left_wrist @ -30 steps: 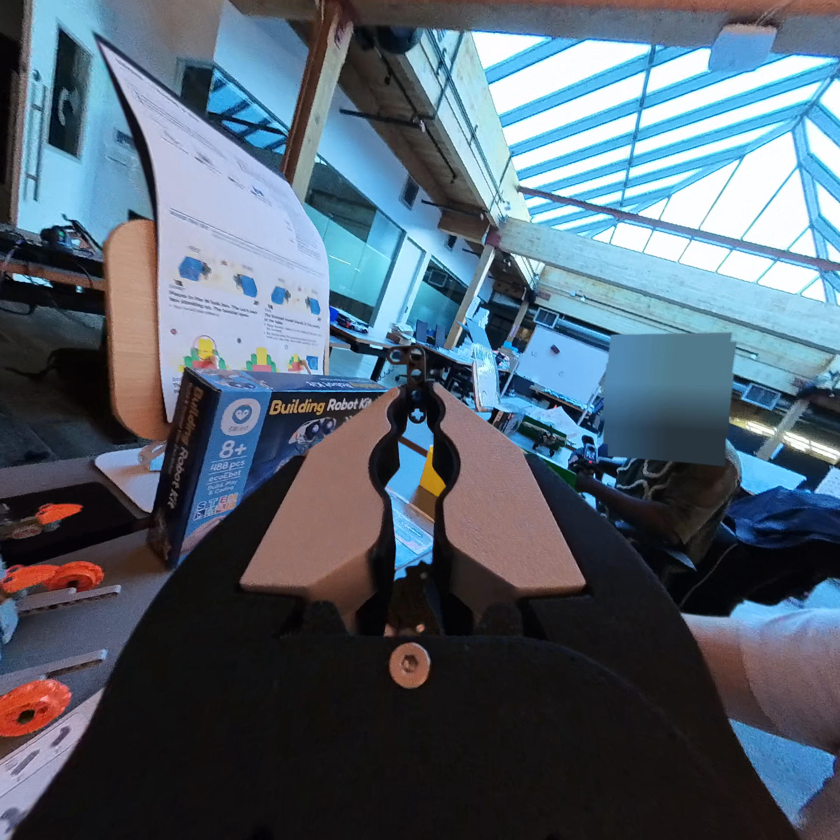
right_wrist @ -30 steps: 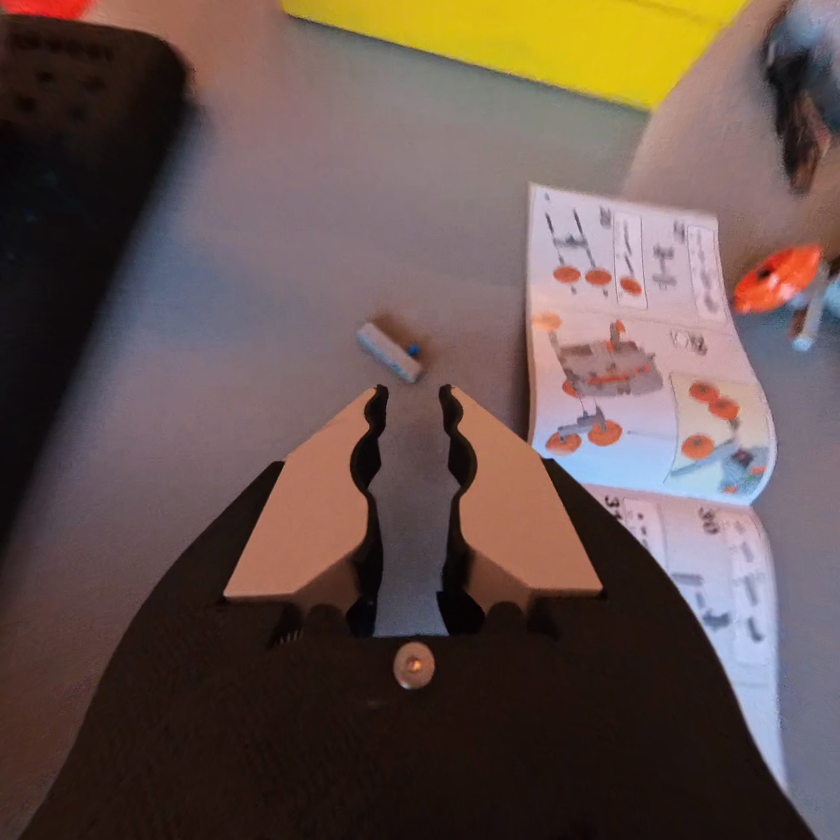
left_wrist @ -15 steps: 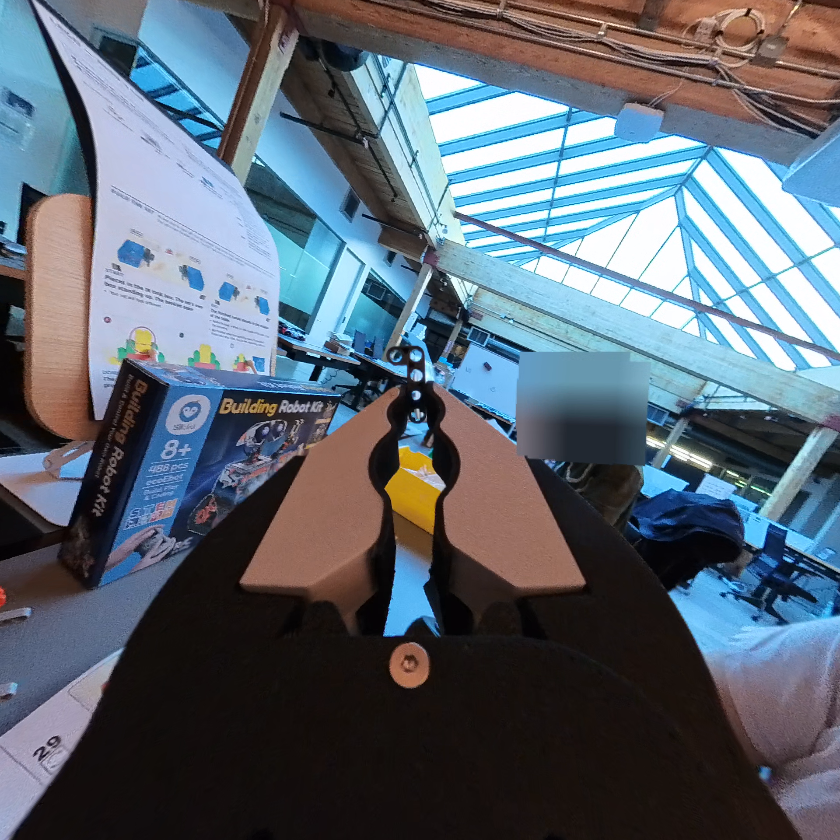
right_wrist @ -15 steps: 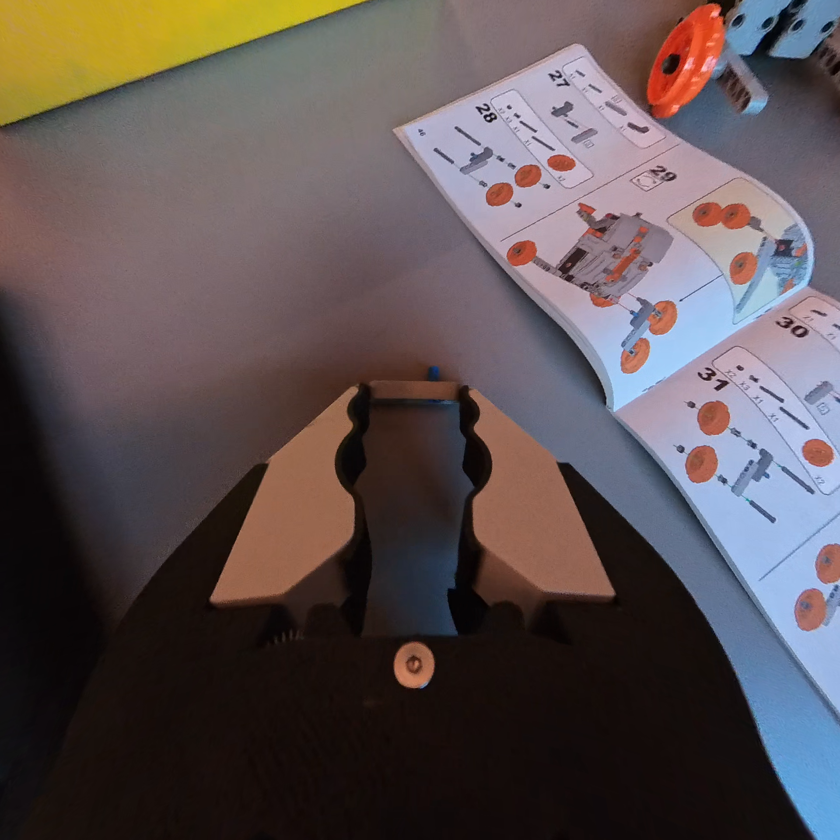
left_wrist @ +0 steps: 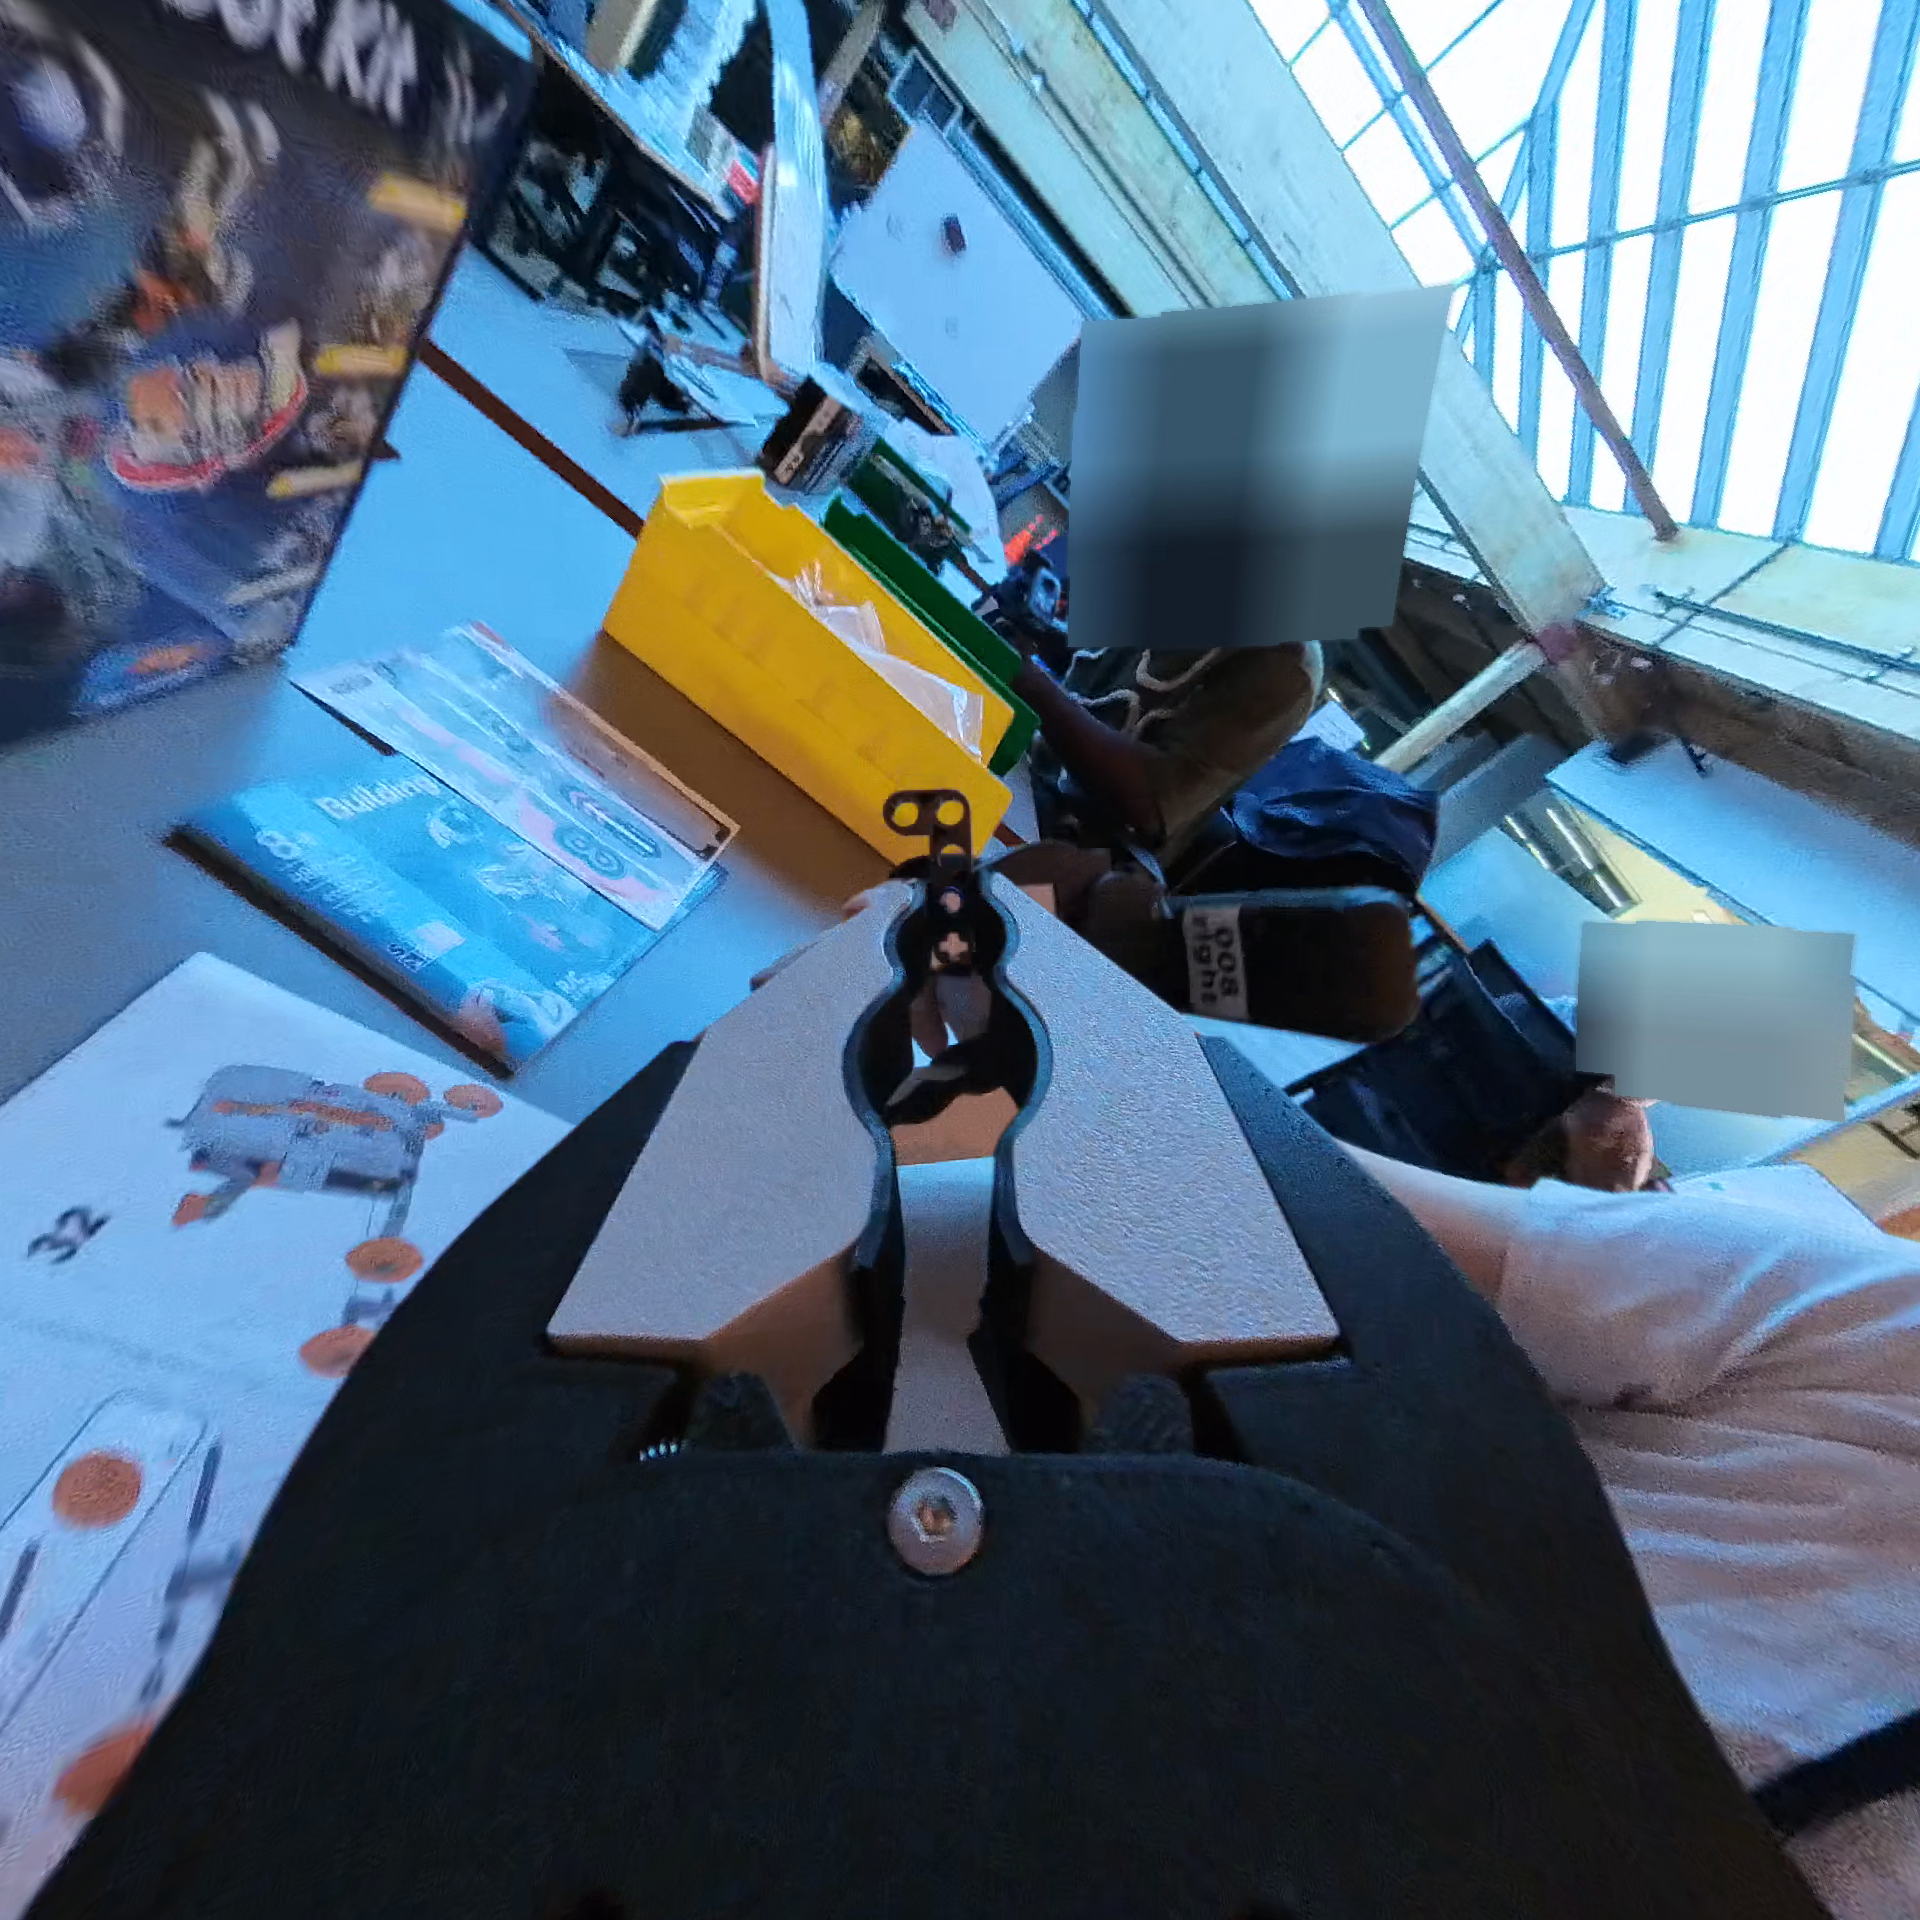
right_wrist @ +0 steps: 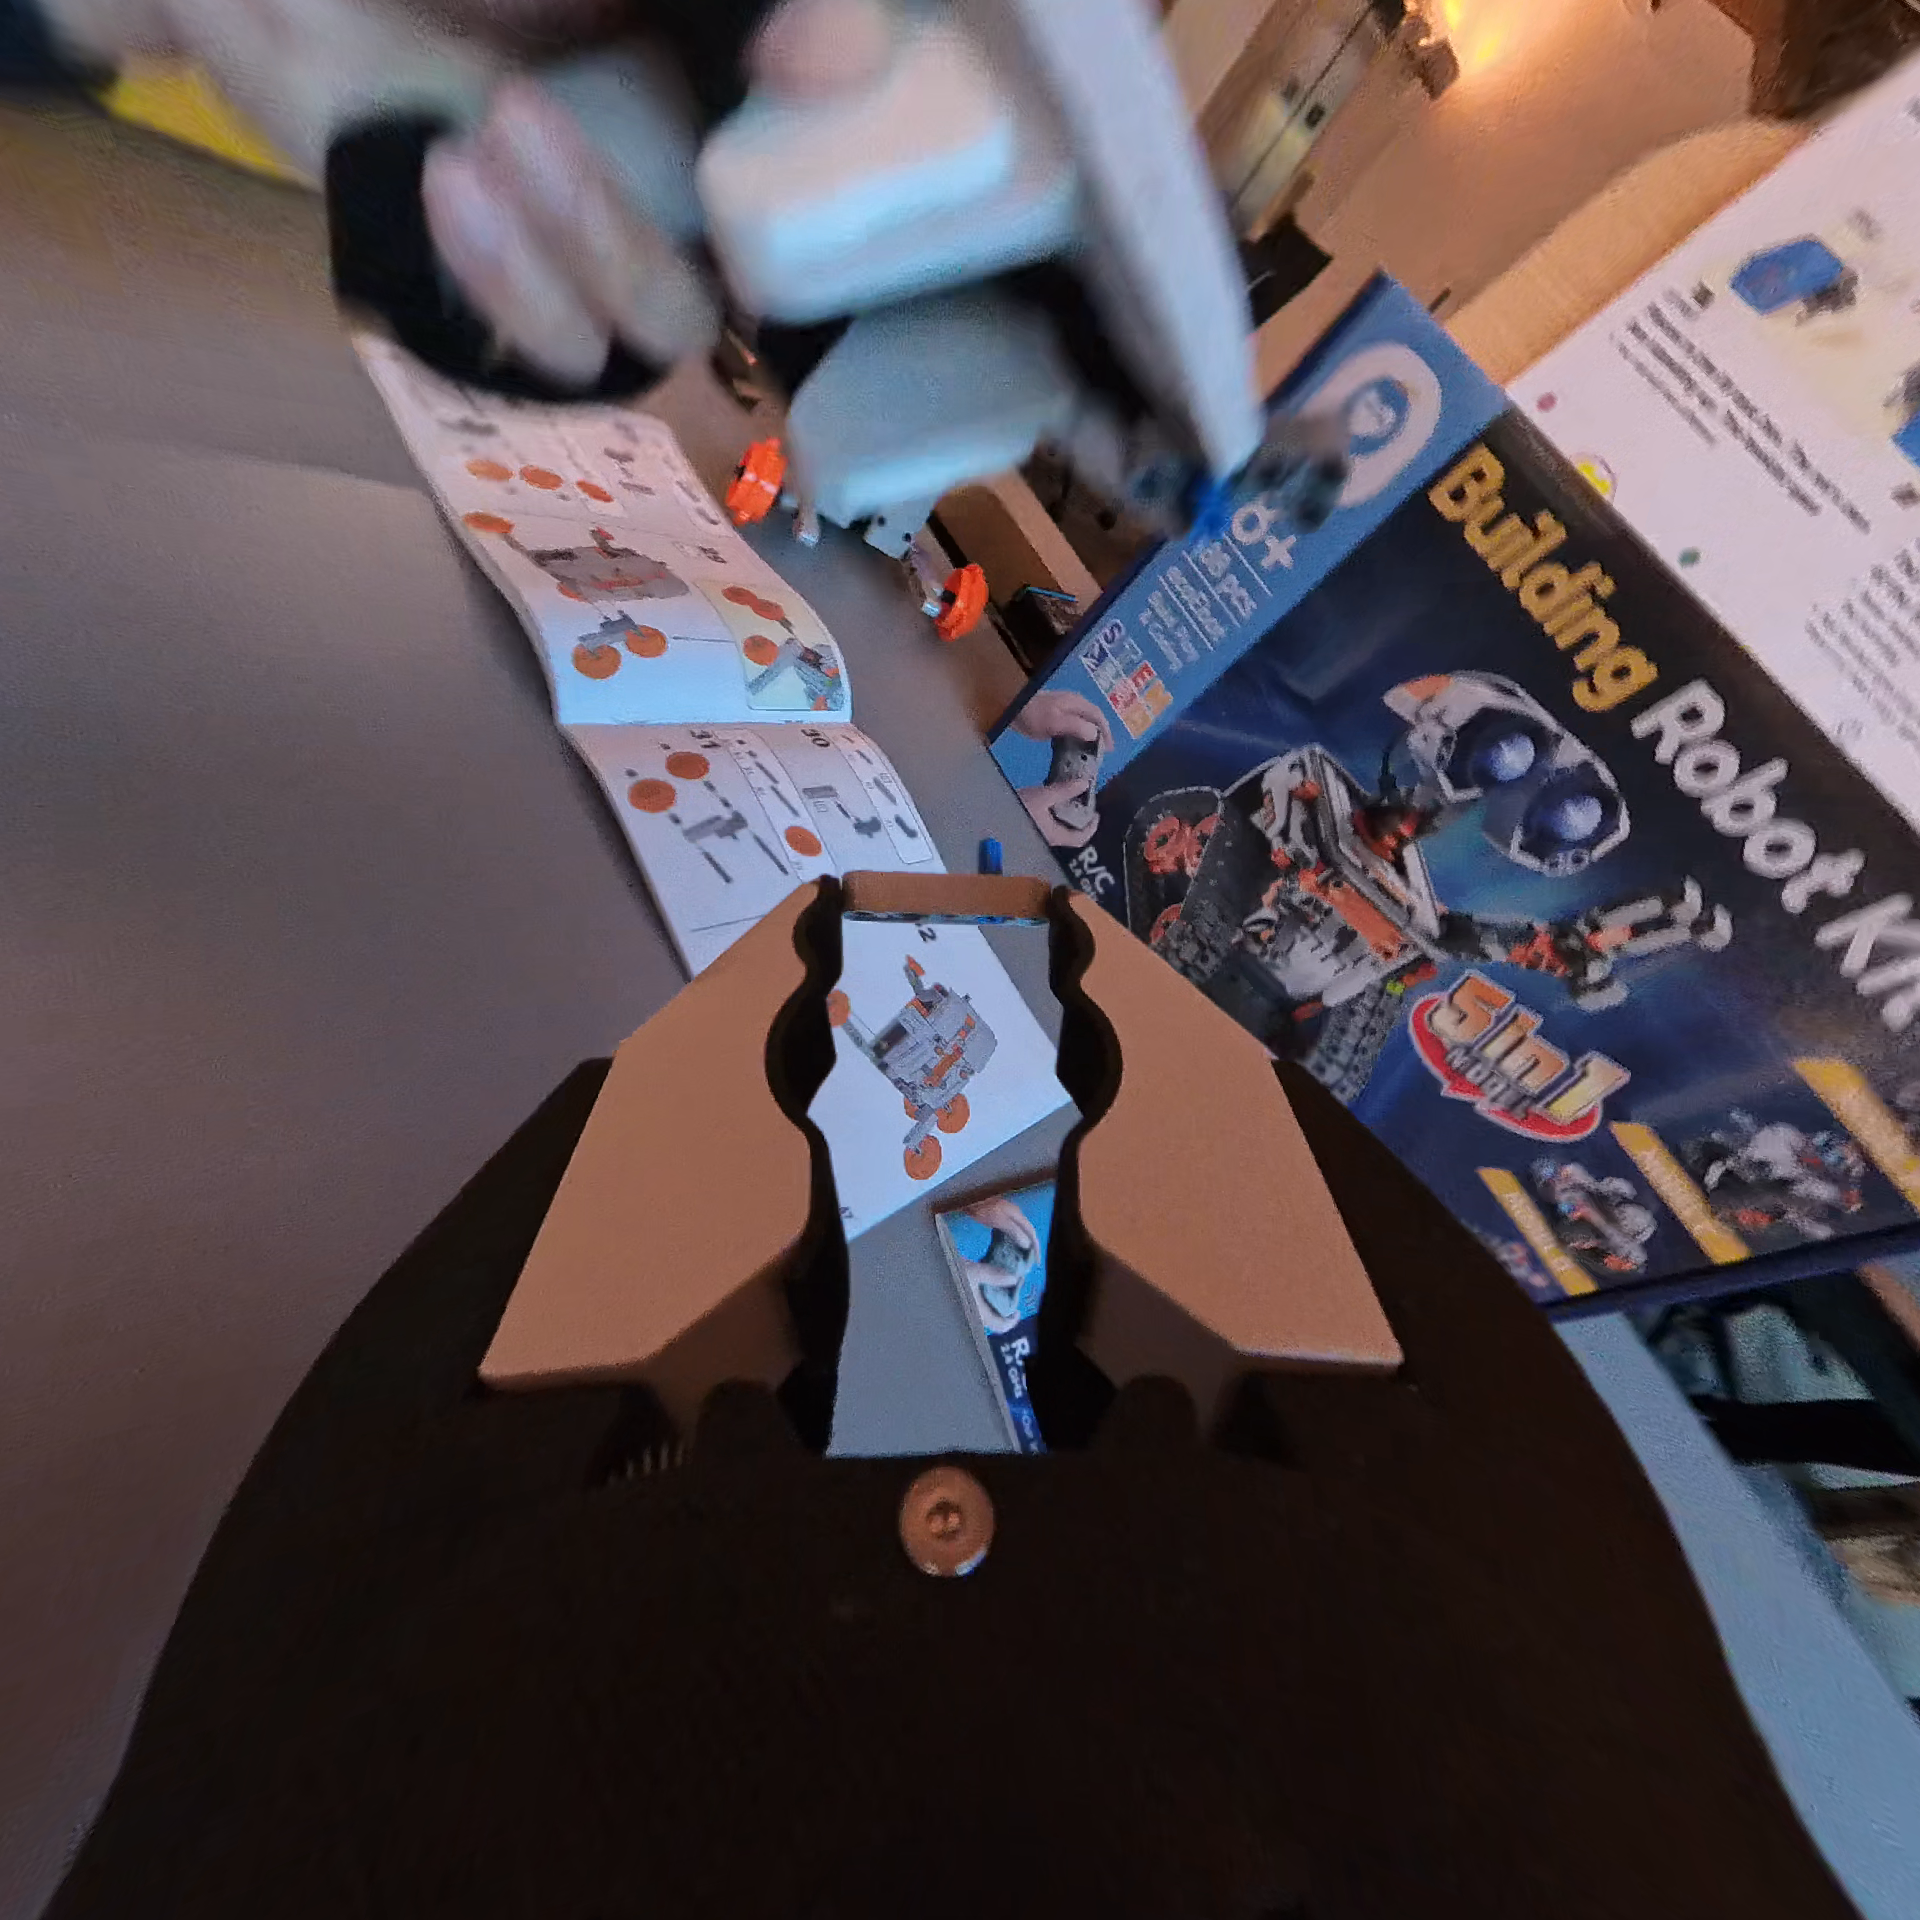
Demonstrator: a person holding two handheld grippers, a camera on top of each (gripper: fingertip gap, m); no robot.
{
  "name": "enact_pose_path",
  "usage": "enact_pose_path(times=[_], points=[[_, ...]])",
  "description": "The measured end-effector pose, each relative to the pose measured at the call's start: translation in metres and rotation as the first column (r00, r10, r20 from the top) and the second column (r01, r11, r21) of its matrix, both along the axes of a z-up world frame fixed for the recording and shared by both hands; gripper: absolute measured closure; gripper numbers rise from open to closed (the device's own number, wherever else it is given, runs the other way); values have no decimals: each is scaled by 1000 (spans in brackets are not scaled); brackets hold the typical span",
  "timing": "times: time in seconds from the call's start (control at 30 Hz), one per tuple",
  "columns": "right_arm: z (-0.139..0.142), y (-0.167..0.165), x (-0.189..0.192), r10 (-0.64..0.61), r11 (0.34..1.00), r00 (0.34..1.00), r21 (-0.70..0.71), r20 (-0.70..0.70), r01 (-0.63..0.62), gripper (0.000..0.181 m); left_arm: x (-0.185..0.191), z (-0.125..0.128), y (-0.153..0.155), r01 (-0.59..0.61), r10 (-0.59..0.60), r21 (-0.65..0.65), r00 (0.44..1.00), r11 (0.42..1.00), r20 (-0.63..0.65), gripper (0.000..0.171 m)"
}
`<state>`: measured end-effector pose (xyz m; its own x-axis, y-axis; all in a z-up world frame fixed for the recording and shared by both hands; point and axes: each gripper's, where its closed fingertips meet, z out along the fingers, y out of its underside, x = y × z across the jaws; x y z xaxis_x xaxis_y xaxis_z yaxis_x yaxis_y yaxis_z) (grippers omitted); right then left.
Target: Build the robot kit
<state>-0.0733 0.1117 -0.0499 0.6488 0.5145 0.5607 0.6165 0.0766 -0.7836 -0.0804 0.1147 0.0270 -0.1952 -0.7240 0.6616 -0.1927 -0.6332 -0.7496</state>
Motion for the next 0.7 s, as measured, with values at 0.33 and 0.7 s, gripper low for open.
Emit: enact_pose_path(times=[0.33, 0.7], points=[[-15, -8, 4, 78, 996, 996, -29, -36, -79, 142, 38, -70, 13, -44, 39, -45, 995, 998, -92, 168], [-11, 1, 23, -9, 1000, 998, -21, -69, 8, 143, 47, -76, 6, -17, 7, -144, 998, 989, -69, 168]])
